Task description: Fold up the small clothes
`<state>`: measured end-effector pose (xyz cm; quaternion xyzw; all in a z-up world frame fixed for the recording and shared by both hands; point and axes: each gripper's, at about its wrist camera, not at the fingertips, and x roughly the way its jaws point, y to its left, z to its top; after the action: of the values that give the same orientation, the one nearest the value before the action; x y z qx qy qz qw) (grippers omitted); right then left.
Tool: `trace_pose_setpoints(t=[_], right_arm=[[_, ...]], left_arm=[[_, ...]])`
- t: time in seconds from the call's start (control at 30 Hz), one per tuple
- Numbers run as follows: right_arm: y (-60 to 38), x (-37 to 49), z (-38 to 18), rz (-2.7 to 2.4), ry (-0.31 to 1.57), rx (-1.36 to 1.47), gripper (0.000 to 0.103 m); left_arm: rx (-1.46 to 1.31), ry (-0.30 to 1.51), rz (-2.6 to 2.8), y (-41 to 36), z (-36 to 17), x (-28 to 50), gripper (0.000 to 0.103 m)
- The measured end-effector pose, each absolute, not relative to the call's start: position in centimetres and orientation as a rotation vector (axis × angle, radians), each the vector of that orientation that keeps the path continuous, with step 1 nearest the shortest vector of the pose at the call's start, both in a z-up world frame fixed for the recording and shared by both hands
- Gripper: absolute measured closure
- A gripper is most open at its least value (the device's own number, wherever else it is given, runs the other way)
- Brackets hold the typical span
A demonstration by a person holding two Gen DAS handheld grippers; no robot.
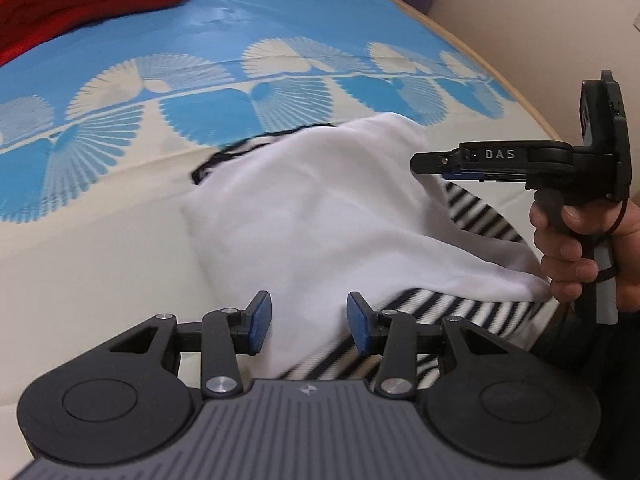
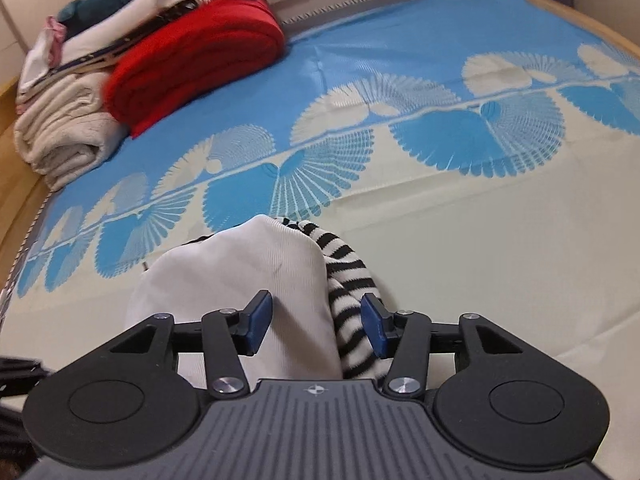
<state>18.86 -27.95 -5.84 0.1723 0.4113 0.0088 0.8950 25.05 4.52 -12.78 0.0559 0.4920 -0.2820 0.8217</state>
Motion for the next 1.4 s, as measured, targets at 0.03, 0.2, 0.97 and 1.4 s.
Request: trace_pose_setpoints(t=[0.03,0.2,0.97,1.4], right_arm=[[-27.6,19.2,-5.9,0.027,0.841,0.359,0.064],[-28.2,18.3,-3.0,-0.015,0.605,0.407,0.099],[-33.9,13.6,-5.3,0.011,0.905,0.565,0.060],[-31.9,10.4,-7.3,0.146,1.088,0.320,0.102]], left_arm=[[0.119,1.041,-0.588,4.8,-12.6,25.4,0.057],[0.100,1.027,-0.569,5.5,-12.0,25.8,0.057],[0.166,0.993,-0.594,4.1,-11.6,24.2,0.056],[0.228,1.086,-0.706,2.4,-13.2,22.1,0.051]])
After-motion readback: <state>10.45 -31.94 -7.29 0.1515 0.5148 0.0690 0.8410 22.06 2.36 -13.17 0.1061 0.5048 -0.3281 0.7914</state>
